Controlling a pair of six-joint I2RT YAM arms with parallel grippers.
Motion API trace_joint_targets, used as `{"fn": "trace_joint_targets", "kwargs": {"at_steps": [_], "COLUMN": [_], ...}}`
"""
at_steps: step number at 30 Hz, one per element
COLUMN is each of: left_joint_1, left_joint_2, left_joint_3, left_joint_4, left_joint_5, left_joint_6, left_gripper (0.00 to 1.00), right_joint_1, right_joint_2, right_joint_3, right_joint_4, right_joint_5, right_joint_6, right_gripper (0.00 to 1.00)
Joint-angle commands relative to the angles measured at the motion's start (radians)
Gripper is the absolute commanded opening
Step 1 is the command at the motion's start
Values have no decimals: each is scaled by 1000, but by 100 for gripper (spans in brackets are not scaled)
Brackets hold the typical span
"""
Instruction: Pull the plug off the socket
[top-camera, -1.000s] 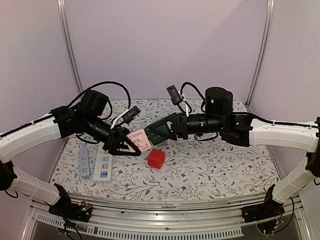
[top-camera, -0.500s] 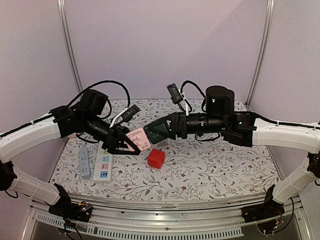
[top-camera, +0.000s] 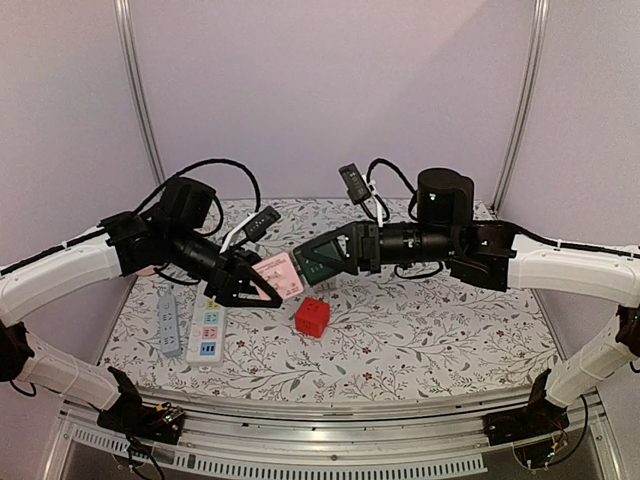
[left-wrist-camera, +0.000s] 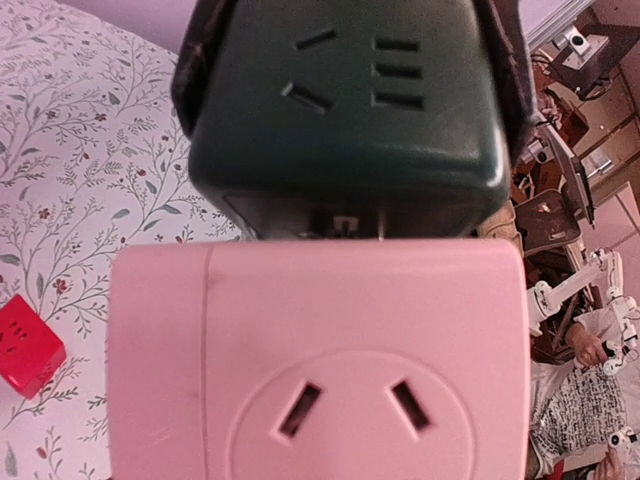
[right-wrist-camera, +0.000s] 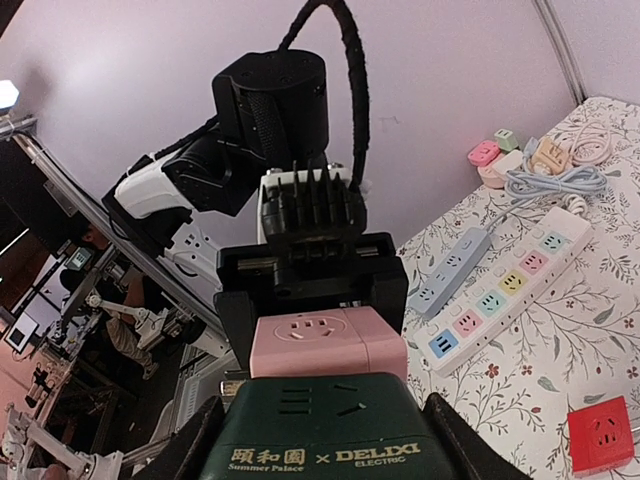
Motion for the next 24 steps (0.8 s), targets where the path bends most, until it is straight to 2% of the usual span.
{"fn": "trace_joint_targets", "kwargs": {"at_steps": [1, 4, 6, 9, 13, 17, 21, 24], "left_joint_1": [23, 23, 23, 25, 25, 48, 118, 206], "left_joint_2": [-35, -31, -33, -33, -40, -74, -96, -103], "left_joint_3": [4, 11, 12, 12, 11, 13, 19, 5], "left_joint_4": [7, 4, 5, 7, 12, -16, -56, -70], "left_joint_5": [-43, -38, -39, -42, -57, -132, -268, -278], "left_joint_6": [21, 20, 20, 18, 15, 38, 37, 12], "left_gripper": [40, 39, 39, 39, 38, 37, 40, 40], "right_joint_1": [-18, 3, 5, 5, 3, -17, -67, -89], "right_joint_2": [-27, -35, -36, -41, -56, -69, -64, -37], "right_joint_3": [16, 60, 69, 61, 56, 42, -4, -27], "right_joint_4": [-110, -294, -342, -343, -343, -354, -371, -398], "right_joint_5": [-207, -213, -198, -158, -2, 131, 202, 269], "right_joint_6": [-32, -116, -163, -178, -183, -157, -104, -85], "right_gripper": [41, 41, 41, 41, 40, 40, 40, 40]}}
